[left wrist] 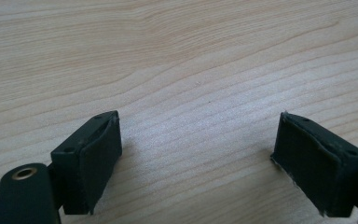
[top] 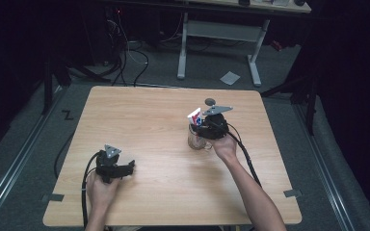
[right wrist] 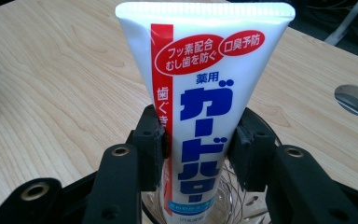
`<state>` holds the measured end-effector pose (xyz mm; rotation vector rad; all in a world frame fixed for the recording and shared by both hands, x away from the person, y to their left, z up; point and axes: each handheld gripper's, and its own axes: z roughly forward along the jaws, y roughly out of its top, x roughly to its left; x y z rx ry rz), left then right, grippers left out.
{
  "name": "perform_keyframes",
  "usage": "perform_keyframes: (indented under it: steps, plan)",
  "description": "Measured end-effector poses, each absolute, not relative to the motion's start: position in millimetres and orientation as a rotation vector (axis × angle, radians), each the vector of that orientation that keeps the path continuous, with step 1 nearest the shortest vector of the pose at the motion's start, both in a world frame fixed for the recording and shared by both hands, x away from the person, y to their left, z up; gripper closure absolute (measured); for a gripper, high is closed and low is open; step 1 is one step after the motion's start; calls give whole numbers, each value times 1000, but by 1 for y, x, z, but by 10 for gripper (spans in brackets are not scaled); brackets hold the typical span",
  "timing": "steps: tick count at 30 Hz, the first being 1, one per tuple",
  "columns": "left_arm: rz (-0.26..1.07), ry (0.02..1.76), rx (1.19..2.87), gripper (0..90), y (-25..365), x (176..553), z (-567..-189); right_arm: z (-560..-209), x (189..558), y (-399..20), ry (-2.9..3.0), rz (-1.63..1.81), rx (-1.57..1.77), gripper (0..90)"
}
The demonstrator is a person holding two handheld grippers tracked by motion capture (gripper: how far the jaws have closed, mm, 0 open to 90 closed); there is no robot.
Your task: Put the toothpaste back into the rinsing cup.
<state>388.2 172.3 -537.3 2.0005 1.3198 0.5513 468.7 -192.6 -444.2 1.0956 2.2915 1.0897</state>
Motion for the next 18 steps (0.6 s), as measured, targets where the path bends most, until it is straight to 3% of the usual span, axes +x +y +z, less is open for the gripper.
perform_keyframes:
  steps: [18]
  plan:
    - [552, 1320, 2001, 152, 172, 388, -537, -447, 462, -199, 2281, 1090, 1117, 546]
